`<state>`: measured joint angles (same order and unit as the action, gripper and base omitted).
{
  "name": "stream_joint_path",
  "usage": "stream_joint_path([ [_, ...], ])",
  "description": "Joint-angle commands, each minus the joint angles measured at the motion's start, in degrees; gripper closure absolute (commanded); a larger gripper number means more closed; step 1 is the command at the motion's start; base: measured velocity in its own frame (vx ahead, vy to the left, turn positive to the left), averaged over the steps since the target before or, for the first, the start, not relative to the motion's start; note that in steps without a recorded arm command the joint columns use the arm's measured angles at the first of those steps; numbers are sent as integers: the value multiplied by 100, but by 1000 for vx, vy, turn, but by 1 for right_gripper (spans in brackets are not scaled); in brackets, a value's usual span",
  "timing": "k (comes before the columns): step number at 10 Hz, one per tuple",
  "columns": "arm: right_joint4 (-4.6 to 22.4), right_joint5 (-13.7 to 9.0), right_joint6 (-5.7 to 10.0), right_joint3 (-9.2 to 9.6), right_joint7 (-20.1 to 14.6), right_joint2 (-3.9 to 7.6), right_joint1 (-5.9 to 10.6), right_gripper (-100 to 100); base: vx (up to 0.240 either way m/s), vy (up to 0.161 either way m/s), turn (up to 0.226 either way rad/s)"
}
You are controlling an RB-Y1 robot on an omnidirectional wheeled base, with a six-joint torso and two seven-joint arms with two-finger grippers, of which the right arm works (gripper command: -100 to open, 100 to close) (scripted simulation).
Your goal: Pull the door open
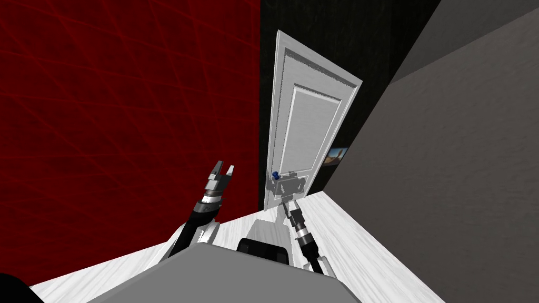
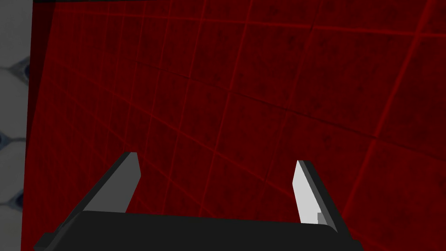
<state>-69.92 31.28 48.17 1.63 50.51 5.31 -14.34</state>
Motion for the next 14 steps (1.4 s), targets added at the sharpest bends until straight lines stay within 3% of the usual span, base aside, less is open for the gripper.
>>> stream_joint_path([
  [1, 223, 115, 58, 1, 200, -1, 48, -100, 126, -13, -19],
  [7, 848, 394, 255, -14, 697, -11, 172, -100, 126, 4, -34],
  [12, 1101, 507, 334, -20, 897, -19, 222, -100, 174, 61, -49],
  [14, 1092, 481, 328, -31, 894, -10, 226, -100, -6, 5, 29],
])
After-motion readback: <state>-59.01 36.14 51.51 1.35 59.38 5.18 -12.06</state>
